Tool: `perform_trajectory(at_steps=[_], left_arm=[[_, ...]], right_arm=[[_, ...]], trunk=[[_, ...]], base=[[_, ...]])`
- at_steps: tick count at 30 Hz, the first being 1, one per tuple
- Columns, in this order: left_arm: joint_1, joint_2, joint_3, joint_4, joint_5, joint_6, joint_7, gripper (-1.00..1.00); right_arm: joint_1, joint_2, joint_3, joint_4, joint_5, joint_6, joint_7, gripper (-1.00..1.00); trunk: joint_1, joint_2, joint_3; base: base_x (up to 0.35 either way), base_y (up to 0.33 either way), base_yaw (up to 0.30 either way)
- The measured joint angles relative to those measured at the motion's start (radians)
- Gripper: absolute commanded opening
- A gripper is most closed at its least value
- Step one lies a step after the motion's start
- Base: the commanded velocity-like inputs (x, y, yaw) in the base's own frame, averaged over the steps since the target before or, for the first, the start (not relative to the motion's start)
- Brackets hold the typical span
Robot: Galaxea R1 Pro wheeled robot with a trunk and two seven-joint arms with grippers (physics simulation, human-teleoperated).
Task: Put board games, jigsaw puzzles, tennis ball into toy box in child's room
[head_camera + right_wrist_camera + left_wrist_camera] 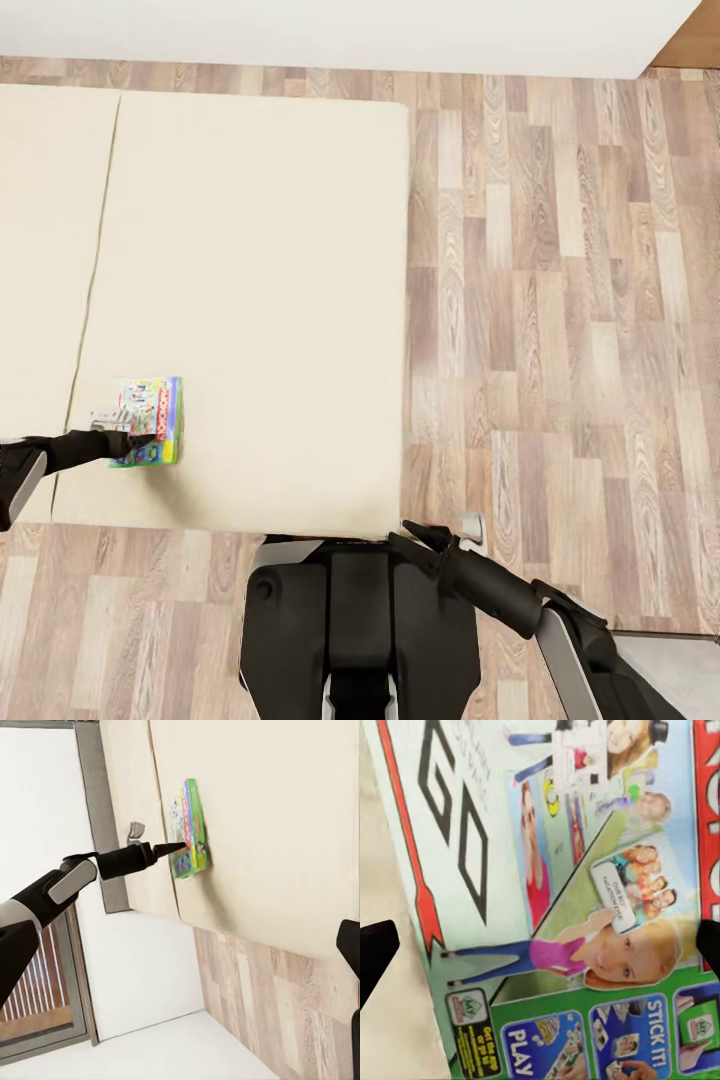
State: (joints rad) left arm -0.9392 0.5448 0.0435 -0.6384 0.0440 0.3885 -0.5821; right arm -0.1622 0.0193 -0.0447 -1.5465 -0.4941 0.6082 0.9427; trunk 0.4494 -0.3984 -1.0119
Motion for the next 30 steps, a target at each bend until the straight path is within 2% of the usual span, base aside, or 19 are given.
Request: perform_trajectory(at_steps=[1,3,4,8,18,30], left_arm=[[-0.001,0.040,0.000,0.000,0.000,0.000,-0.003,1.00],[-0.001,0.006,0.001,0.000,0.002,0.000,0.000,1.00],[-0.001,0.015,-0.002,-0.001,0.016,0.009,-0.004,1.00],[-0.001,0.022,0.002,0.000,0.000,-0.001,0.003,1.00],[-0.001,0.020,0.002,-0.001,0.000,-0.002,0.003,1.00],[-0.001,0.019,0.001,0.000,-0.001,-0.002,0.002,1.00]], right_arm=[[0.000,0.000,0.000,0.000,0.000,0.000,0.000,1.00],[0.000,0.000,0.000,0.000,0.000,0.000,0.000,1.00],[0.000,0.000,0.000,0.000,0.000,0.000,0.000,1.00],[0.000,0.000,0.000,0.000,0.000,0.000,0.000,1.00],[0.000,0.000,-0.001,0.000,0.000,0.000,0.000,1.00],[0.000,0.000,0.000,0.000,0.000,0.000,0.000,1.00]], trunk=[[0.000,0.000,0.000],[0.000,0.000,0.000],[-0.001,-0.001,0.000],[0.000,0.000,0.000],[0.000,-0.001,0.000],[0.000,0.000,0.000]], base=[[0.000,-0.131,0.000],[0.000,-0.076,0.000],[0.000,-0.067,0.000],[0.000,-0.132,0.000],[0.000,-0.046,0.000],[0.000,-0.131,0.000]])
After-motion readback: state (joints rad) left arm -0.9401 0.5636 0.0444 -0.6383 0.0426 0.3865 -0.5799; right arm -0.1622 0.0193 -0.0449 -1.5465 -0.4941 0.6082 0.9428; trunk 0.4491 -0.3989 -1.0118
